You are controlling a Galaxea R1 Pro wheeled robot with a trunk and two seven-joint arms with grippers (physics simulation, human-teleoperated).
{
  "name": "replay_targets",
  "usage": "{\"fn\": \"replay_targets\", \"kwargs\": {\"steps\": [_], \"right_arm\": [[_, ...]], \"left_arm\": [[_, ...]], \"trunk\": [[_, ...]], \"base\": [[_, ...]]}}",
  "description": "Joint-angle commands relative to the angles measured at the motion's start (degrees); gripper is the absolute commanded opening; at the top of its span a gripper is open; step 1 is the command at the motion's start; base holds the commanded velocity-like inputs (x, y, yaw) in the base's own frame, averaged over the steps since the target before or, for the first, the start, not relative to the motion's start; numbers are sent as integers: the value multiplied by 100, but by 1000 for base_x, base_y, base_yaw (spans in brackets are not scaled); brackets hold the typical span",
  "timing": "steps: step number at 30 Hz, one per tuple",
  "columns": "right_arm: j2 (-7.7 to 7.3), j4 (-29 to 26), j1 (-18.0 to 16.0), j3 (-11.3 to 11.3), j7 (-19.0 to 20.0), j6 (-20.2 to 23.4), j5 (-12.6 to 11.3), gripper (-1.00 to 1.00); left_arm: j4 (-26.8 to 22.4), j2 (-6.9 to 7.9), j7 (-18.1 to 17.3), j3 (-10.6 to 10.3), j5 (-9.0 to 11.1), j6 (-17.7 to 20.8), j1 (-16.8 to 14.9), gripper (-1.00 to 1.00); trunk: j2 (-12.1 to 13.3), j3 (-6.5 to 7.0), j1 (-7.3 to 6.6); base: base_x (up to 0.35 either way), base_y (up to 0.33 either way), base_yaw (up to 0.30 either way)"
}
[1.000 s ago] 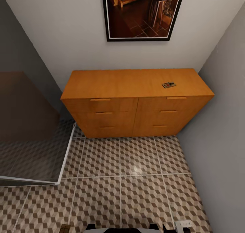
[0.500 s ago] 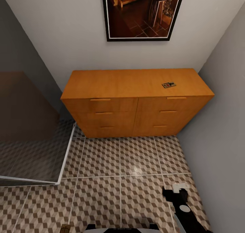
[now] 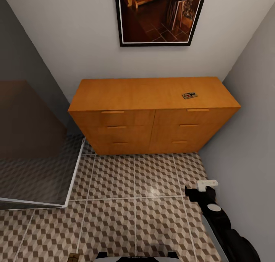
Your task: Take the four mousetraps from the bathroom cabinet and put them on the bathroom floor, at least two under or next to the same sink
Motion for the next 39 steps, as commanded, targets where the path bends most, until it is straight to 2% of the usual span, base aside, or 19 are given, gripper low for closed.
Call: {"fn": "replay_targets", "kwargs": {"steps": [1, 3, 11, 14, 22, 29, 36, 39], "right_arm": [[-8, -56, -25, 16, -58, 124, -62, 100], [-8, -241, -130, 15, -59, 453, -66, 100], [-9, -807, -524, 5, -67, 975, -68, 100], [-9, -863, -759, 5, -68, 1237, -68, 100], [-9, -896, -1229, 4, -69, 1444, -68, 100], [-9, -898, -1635, 4, -69, 1836, -68, 100], [-9, -899, -2050, 4, -69, 1980, -68, 100], [-9, -899, -2215, 4, -69, 2199, -71, 100]], "left_arm": [[12, -3, 22, -45, 5, -13, -3, -100], [12, -3, 18, -45, 5, -5, -3, -100], [12, -3, 10, -50, 5, 1, -3, -100], [12, -3, 5, -52, 5, 1, -3, -100], [14, -3, 3, -53, 5, 1, -3, -100], [15, -3, 3, -53, 5, 9, -3, -100], [12, -3, 3, -54, 5, 10, -3, -100], [12, -3, 3, -54, 5, 10, -3, -100]], "trunk": [[-8, -7, 3], [-8, -7, 3], [-8, -7, 3], [-8, -7, 3], [-8, -7, 3], [-8, -7, 3], [-8, -7, 3], [-8, -7, 3]], "base": [[0, 0, 0], [0, 0, 0], [0, 0, 0], [0, 0, 0], [0, 0, 0], [0, 0, 0], [0, 0, 0], [0, 0, 0]]}}
